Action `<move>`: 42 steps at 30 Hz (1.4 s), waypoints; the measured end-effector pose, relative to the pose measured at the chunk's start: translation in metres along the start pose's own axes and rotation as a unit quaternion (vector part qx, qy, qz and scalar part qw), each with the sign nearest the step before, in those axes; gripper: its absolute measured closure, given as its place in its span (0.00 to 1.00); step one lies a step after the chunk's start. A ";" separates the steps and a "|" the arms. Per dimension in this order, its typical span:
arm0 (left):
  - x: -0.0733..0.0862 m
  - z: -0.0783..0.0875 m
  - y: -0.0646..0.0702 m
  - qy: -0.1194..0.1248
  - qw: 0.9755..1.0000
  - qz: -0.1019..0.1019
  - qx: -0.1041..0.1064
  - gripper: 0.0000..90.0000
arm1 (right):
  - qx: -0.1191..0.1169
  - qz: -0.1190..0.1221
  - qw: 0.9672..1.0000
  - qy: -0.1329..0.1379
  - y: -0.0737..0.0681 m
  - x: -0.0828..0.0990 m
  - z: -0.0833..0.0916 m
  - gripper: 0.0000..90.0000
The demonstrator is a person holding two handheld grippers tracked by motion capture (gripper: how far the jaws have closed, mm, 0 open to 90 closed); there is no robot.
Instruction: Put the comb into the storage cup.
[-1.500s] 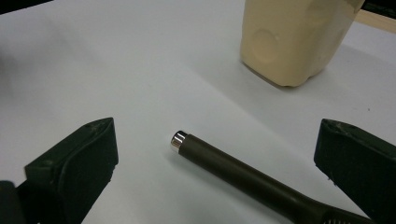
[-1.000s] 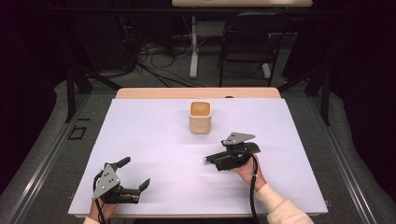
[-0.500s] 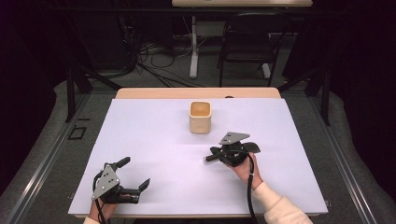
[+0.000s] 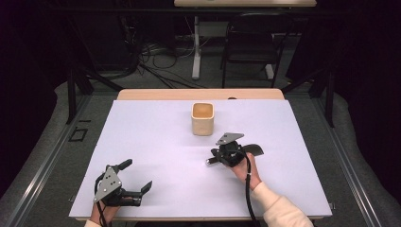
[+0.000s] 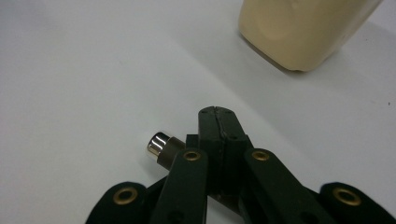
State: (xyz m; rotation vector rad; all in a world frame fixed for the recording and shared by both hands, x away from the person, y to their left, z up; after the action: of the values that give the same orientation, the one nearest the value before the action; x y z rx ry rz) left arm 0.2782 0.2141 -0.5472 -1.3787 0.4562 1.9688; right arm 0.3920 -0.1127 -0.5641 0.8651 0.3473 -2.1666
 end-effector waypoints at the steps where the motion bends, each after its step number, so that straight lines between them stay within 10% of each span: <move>1: 0.000 0.000 0.000 0.000 1.000 0.001 0.000 0.00 | -0.001 -0.002 1.000 -0.003 -0.001 0.000 -0.001 1.00; 42: 0.001 0.002 -0.002 -0.002 1.000 0.004 -0.005 0.00 | -0.023 0.016 0.997 -0.074 -0.009 0.018 0.004 1.00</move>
State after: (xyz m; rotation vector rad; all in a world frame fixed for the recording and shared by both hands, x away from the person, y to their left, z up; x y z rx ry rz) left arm 0.2777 0.2168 -0.5475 -1.3813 0.4503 1.9824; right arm 0.3749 -0.1189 -0.5735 0.6758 0.3053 -2.1689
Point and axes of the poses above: each handheld gripper's, and its own axes: z roughly backward along the jaws, x roughly out of its underside, y roughly to its right, the point moved 4 cm from there along -z, roughly forward along the jaws, and after that the axes turned 6 degrees about -y, right-handed, at the moved point
